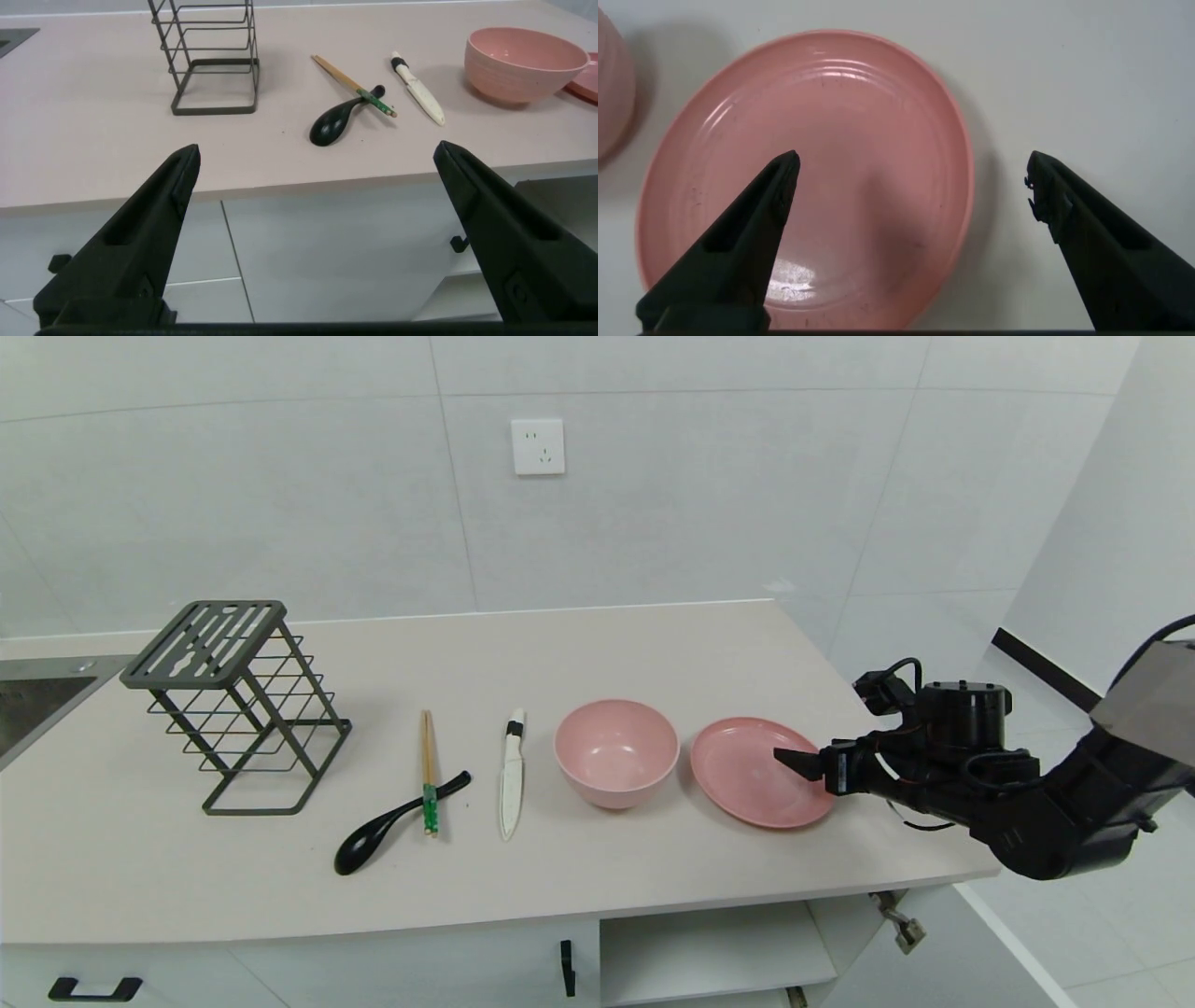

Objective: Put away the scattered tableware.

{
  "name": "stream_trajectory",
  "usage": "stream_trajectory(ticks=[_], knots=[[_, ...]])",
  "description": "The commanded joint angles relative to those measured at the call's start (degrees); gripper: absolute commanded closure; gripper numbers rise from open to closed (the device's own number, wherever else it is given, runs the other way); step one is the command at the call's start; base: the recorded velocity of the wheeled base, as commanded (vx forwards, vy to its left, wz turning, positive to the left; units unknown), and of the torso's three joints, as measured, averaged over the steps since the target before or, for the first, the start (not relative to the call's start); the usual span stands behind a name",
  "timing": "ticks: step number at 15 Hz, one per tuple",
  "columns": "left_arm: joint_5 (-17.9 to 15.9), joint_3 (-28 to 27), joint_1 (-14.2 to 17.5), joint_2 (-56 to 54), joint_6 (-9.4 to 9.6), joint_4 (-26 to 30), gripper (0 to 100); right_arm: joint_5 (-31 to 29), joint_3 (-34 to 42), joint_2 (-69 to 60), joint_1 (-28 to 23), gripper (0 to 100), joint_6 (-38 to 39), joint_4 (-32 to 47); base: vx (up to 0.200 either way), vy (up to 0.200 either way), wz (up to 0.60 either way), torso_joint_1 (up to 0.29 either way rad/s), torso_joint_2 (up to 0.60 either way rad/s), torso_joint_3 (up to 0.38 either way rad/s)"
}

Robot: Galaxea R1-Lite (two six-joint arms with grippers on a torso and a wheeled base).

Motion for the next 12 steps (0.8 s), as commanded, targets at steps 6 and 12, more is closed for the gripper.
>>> stream_trajectory(ticks=[6,12], knots=[[-0.02,0.0,0.01,0.07,-0.09,-0.01,0,0.08,3.51,2.48,1.82,0,-0.09,-4.02,0.0,0.0,0.0,0.0,0.0,0.0],[-0.02,0.0,0.01,0.07,-0.09,-0.01,0,-0.36,3.42,3.01,3.66,100,-0.18,-3.93,0.0,0.0,0.0,0.0,0.0,0.0]])
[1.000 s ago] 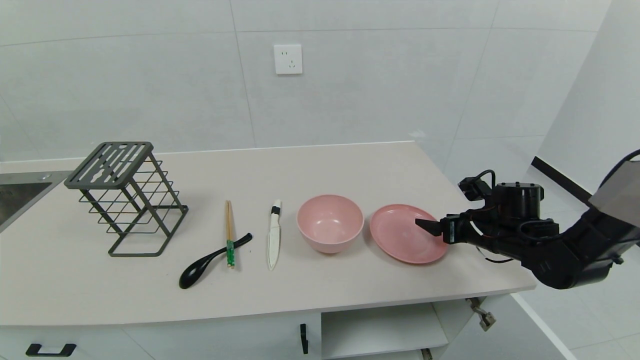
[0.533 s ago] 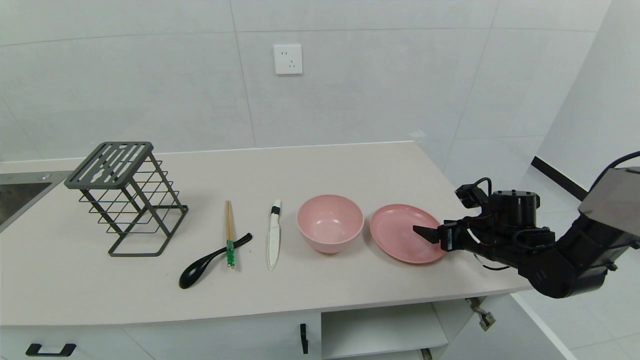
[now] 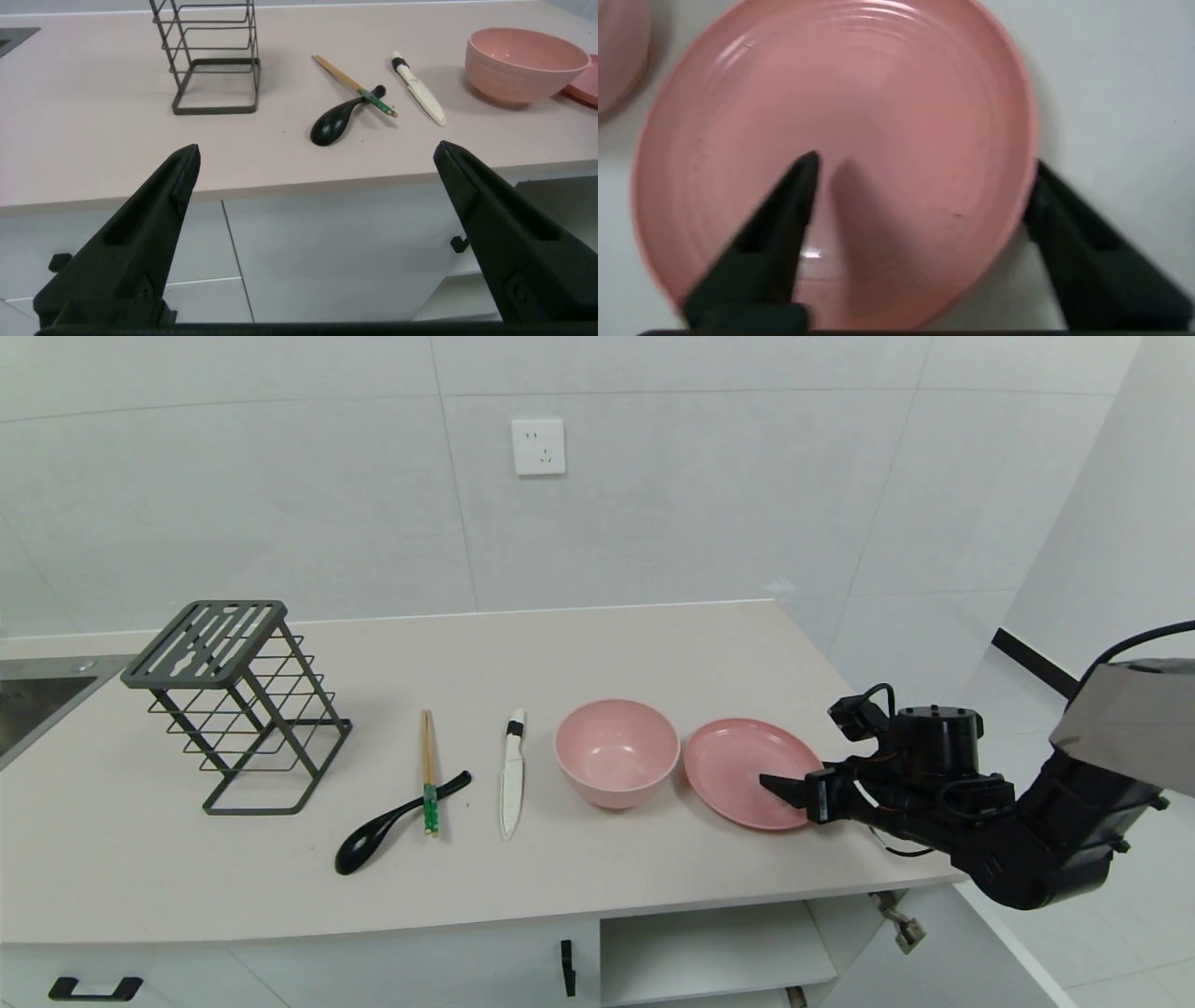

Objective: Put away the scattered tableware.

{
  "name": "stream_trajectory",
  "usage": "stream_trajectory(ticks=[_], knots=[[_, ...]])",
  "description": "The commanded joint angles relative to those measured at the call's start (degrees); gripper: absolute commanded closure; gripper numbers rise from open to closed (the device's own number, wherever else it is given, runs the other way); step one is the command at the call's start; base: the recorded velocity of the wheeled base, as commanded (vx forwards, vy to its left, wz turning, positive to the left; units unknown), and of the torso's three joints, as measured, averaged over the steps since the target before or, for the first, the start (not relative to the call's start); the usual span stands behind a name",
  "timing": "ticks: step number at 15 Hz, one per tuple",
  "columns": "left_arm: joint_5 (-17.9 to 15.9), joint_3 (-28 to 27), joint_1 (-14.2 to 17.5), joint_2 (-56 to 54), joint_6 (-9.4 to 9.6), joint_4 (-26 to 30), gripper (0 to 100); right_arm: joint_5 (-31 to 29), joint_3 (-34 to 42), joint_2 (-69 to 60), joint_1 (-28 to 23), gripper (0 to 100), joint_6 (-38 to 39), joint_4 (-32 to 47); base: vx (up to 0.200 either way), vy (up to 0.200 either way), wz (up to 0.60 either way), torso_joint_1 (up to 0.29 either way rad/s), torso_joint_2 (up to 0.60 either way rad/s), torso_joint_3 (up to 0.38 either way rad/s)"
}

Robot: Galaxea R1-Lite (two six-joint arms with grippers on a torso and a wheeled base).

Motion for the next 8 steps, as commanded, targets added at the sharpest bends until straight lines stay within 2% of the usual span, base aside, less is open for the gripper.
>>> stream_trajectory(ticks=[1,3,6,8], knots=[[-0.02,0.0,-0.07,0.07,-0.01,-0.01,0,-0.67,0.12,0.12,-0.14,100,-0.03,0.66,0.0,0.0,0.0,0.0,0.0,0.0],[-0.02,0.0,0.01,0.07,-0.1,-0.01,0,-6.12,0.82,1.79,-1.99,100,-0.03,1.02,0.0,0.0,0.0,0.0,0.0,0.0],[-0.2,0.0,0.01,0.07,0.08,-0.1,0,-6.3,0.91,2.05,-2.43,100,-1.35,-0.13,0.0,0.0,0.0,0.0,0.0,0.0],[-0.28,0.0,0.01,0.07,0.34,-0.19,0,-6.3,0.91,1.18,-1.99,100,-1.88,-3.73,0.0,0.0,0.0,0.0,0.0,0.0]])
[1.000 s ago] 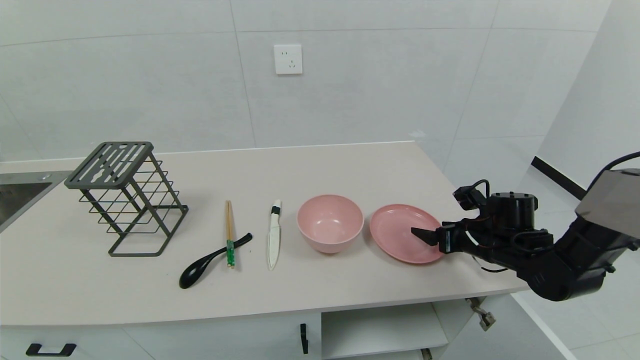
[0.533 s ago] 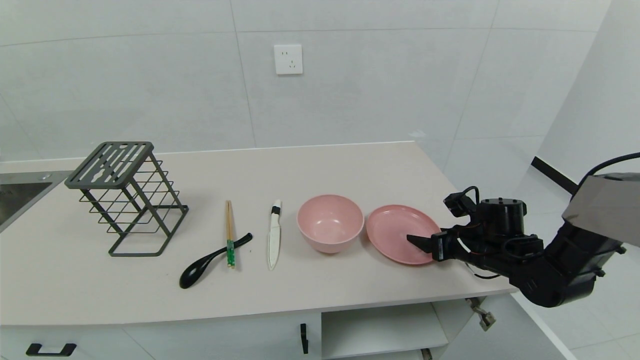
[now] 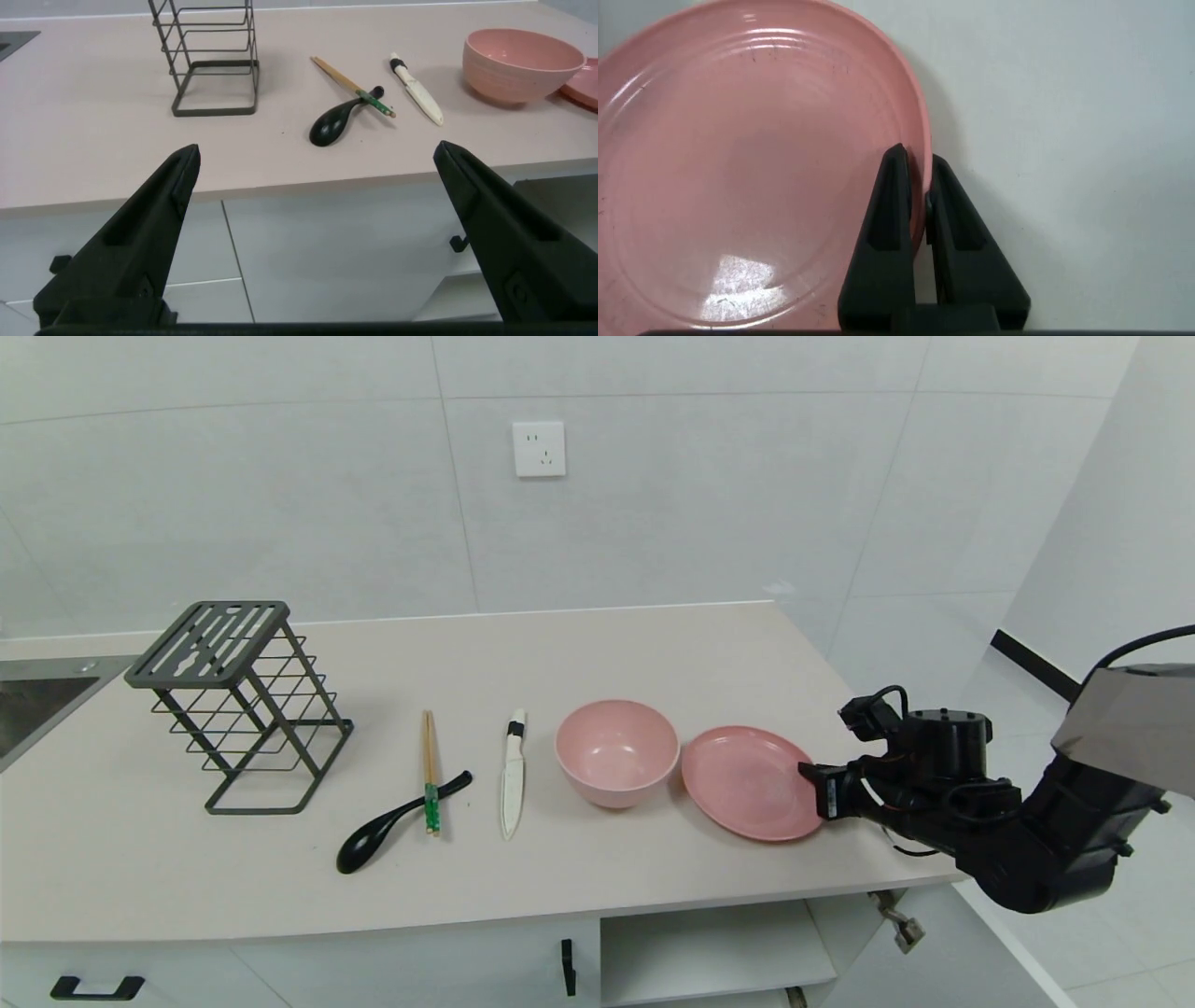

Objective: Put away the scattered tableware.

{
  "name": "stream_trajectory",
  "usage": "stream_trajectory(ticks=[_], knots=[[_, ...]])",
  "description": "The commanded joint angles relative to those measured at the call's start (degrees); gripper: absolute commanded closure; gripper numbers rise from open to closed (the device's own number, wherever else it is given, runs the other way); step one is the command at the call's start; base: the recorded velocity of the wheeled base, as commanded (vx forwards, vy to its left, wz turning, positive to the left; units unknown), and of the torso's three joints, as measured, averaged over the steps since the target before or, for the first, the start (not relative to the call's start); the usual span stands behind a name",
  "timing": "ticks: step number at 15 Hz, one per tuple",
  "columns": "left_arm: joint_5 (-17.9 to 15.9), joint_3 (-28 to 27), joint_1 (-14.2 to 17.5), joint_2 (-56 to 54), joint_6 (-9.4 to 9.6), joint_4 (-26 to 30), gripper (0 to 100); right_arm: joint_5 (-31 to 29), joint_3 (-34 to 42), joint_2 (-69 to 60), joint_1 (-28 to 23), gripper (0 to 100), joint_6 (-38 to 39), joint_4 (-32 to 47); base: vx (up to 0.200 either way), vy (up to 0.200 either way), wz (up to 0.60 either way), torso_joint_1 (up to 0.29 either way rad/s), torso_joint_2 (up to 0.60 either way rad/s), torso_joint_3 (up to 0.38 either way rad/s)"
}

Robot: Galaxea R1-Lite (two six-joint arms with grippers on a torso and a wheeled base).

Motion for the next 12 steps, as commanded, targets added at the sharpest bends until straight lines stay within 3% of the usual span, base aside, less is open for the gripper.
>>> stream_trajectory(ticks=[1,5,7,9,11,12], knots=[[-0.02,0.0,0.06,0.07,0.06,-0.08,0,-0.01,0.27,-1.43,0.16,100,-0.03,-2.87,0.0,0.0,0.0,0.0,0.0,0.0],[-0.72,0.0,0.06,0.07,0.59,-0.08,0,0.08,8.62,-7.41,0.25,100,-2.14,-12.28,0.0,0.0,0.0,0.0,0.0,0.0],[-1.51,0.0,0.06,0.07,2.96,-1.49,0,0.52,12.75,-11.54,0.51,100,-2.31,-15.44,0.0,0.0,0.0,0.0,0.0,0.0],[-1.51,0.0,0.06,0.07,4.19,-9.22,0,0.52,17.76,-20.94,1.83,100,-2.22,-15.62,0.0,0.0,0.0,0.0,0.0,0.0],[-1.86,0.0,0.06,0.07,3.58,-11.68,0,0.52,21.1,-27.1,3.85,100,-1.96,-15.44,0.0,0.0,0.0,0.0,0.0,0.0],[-3.88,-0.09,-0.02,0.07,3.31,-11.59,0,0.43,23.74,-29.12,4.91,100,-1.87,-15.44,0.0,0.0,0.0,0.0,0.0,0.0]])
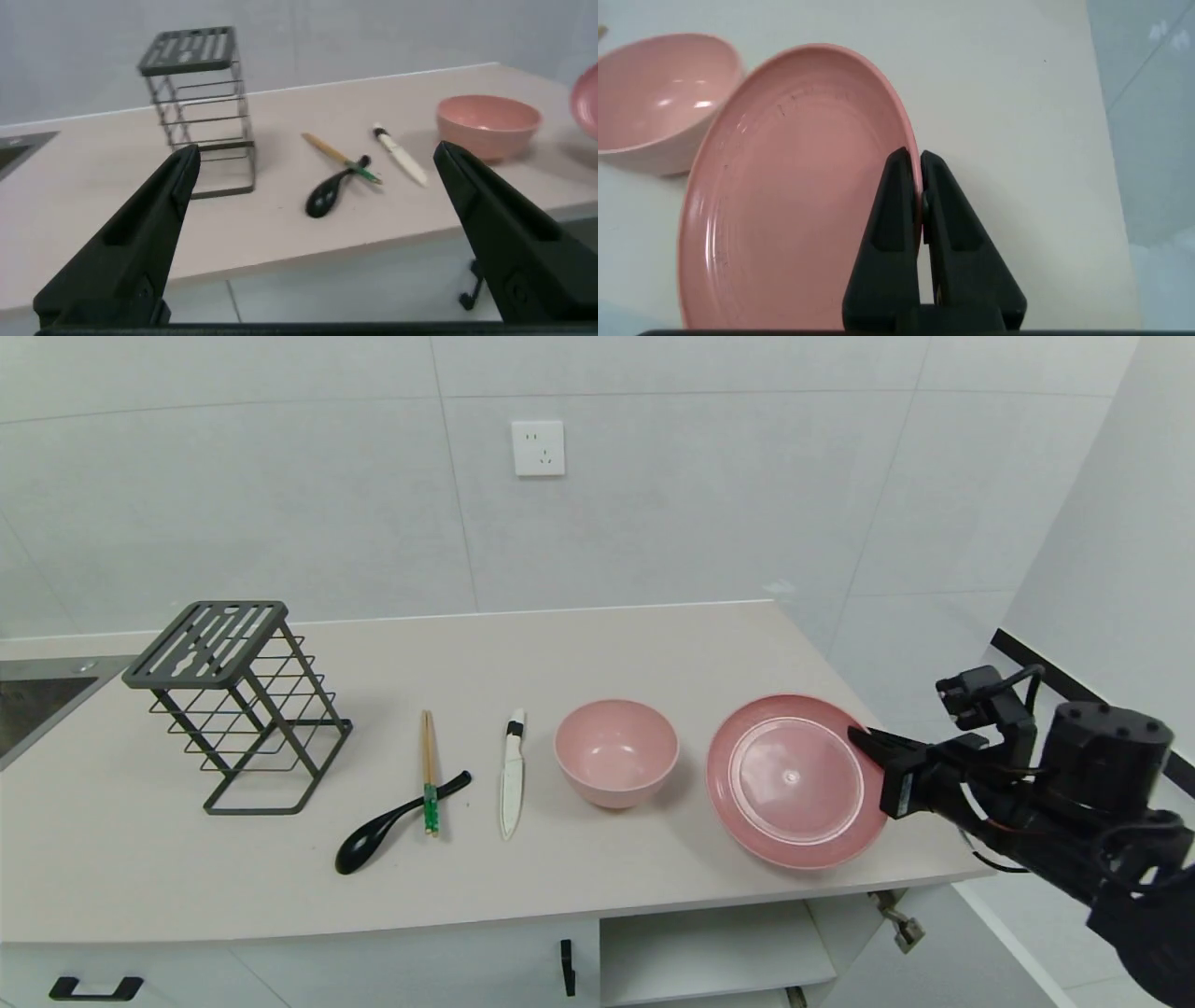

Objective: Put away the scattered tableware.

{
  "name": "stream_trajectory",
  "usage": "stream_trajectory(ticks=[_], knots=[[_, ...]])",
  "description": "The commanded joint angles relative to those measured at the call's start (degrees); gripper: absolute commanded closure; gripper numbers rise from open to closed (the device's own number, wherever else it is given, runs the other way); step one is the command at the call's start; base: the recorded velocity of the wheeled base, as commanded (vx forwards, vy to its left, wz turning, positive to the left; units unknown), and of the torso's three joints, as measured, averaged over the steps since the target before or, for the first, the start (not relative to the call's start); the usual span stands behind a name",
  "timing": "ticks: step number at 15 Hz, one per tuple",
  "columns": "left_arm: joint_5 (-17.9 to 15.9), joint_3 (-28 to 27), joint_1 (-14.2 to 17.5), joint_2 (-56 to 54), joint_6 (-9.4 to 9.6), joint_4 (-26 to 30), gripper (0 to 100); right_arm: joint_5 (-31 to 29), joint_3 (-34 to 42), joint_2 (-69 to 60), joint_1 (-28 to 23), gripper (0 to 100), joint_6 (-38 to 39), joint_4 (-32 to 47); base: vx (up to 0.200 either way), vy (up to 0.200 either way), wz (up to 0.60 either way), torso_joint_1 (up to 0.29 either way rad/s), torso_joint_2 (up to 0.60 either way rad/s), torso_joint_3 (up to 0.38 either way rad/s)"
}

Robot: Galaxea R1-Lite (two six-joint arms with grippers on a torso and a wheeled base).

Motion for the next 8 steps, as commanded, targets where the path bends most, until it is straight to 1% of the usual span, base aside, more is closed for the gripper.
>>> stream_trajectory(ticks=[1,2,3,4,5,6,7,8], knots=[[-4.74,-0.97,-0.05,0.51,0.08,0.39,0,-0.07,6.92,-9.92,3.41,100,0.25,-0.04,0.0,0.0,0.0,0.0,0.0,0.0],[-8.26,-2.72,0.39,2.36,0.34,0.47,0,-0.07,8.68,-12.29,4.02,100,0.34,0.04,0.0,0.0,0.0,0.0,0.0,0.0],[-10.37,-4.22,0.3,4.47,0.34,0.47,0,-0.07,9.56,-13.96,4.2,100,0.34,0.04,0.0,0.0,0.0,0.0,0.0,0.0],[-14.32,-8.53,-0.22,10.8,-0.01,0.3,0,-0.07,11.4,-17.74,3.76,100,0.52,0.04,0.0,0.0,0.0,0.0,0.0,0.0],[-15.2,-10.02,-0.66,14.66,-0.01,-0.05,0,-0.16,13.25,-20.2,3.06,100,1.31,0.04,0.0,0.0,0.0,0.0,0.0,0.0],[-15.55,-11.16,-1.63,18.0,0.17,-0.14,0,-0.07,15.97,-23.45,1.21,100,1.92,0.04,0.0,0.0,0.0,0.0,0.0,0.0],[-16.78,-11.78,-3.39,21.17,0.17,-0.32,0,-0.07,17.12,-26.53,-0.55,100,2.1,0.57,0.0,0.0,0.0,0.0,0.0,0.0],[-16.96,-11.87,-3.65,21.69,0.17,-0.4,0,-0.16,17.12,-26.88,-0.72,100,2.19,0.57,0.0,0.0,0.0,0.0,0.0,0.0]])
